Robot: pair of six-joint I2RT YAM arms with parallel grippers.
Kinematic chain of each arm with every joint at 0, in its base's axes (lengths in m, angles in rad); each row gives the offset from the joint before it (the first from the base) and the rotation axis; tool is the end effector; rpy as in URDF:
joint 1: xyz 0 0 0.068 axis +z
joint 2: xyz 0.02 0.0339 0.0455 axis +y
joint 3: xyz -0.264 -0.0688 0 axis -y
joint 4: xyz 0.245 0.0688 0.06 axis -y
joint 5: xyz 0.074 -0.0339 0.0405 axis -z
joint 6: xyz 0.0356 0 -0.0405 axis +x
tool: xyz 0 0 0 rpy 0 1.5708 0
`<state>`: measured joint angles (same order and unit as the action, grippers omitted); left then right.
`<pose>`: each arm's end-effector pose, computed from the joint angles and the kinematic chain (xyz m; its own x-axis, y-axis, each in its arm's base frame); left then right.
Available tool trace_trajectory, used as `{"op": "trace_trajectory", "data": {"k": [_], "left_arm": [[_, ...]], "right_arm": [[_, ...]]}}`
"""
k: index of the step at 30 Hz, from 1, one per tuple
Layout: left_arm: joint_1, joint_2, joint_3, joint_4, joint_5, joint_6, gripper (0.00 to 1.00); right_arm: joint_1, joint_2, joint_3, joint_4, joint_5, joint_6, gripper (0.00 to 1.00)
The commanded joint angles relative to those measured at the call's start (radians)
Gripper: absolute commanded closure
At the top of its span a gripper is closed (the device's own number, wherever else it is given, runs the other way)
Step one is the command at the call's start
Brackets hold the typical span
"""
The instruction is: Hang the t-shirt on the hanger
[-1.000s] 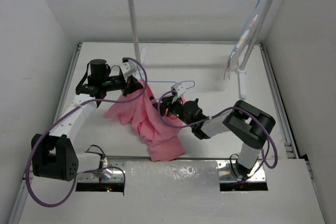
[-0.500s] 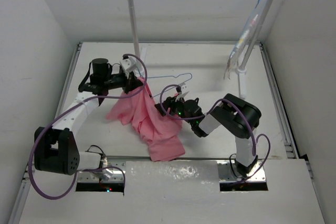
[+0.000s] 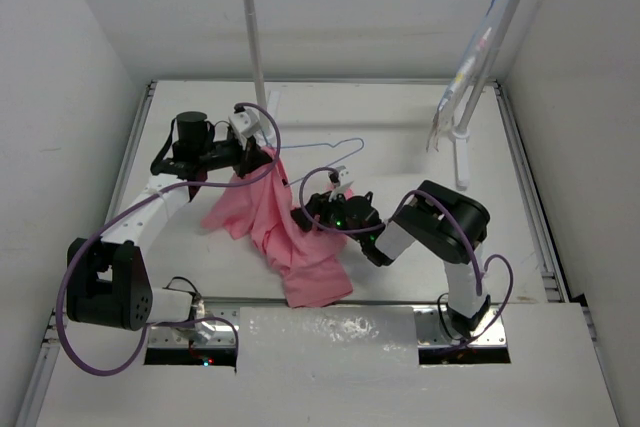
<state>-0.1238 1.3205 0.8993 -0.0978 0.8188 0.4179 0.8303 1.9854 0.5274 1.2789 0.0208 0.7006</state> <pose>0.2827 -0.0614 0.2751 -0.1602 0.2993 -0.9406 0.8520 0.5231 0.0213 0.2174 0.2367 0.0989 -0.5587 0.3441 -0.7546 -0.4761 0.6120 0.6315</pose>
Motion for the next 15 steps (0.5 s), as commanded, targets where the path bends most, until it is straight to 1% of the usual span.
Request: {"op": "trace_trajectory", "data": {"k": [1,2,5,9,11,12,14,15], "left_arm": [[-0.007,-0.021,-0.01,0.043,0.074,0.027,1.0],[-0.007,-0.027,-0.025,0.053,0.115,0.028,1.0],[-0.007,-0.046,-0.042,0.064,0.14,0.03,1.0],[-0.007,-0.046,-0.039,0.073,0.117,0.025,1.0],[-0.008,-0.047,-0.04,0.079,0.114,0.013,1.0],[-0.007,-0.046,-0.042,0.081,0.114,0.001,1.0],[-0.007,-0.05,-0.039,0.079,0.118,-0.004,1.0],[-0.007,-0.059,-0.037,0.081,0.12,-0.002,1.0]], "right_arm": [[0.015,-0.008,0.095,0.093,-0.006,-0.01,0.32],[0.01,0.009,0.12,0.091,0.004,0.009,0.31],[-0.002,0.064,0.163,0.086,-0.002,0.057,0.32],[0.01,0.078,0.186,0.076,-0.056,0.063,0.32],[0.019,0.069,0.178,0.073,-0.052,0.06,0.33],[0.021,0.066,0.177,0.063,-0.05,0.06,0.4],[0.024,0.064,0.174,0.054,-0.042,0.066,0.51],[0.024,0.067,0.171,0.059,-0.042,0.068,0.6]]}}
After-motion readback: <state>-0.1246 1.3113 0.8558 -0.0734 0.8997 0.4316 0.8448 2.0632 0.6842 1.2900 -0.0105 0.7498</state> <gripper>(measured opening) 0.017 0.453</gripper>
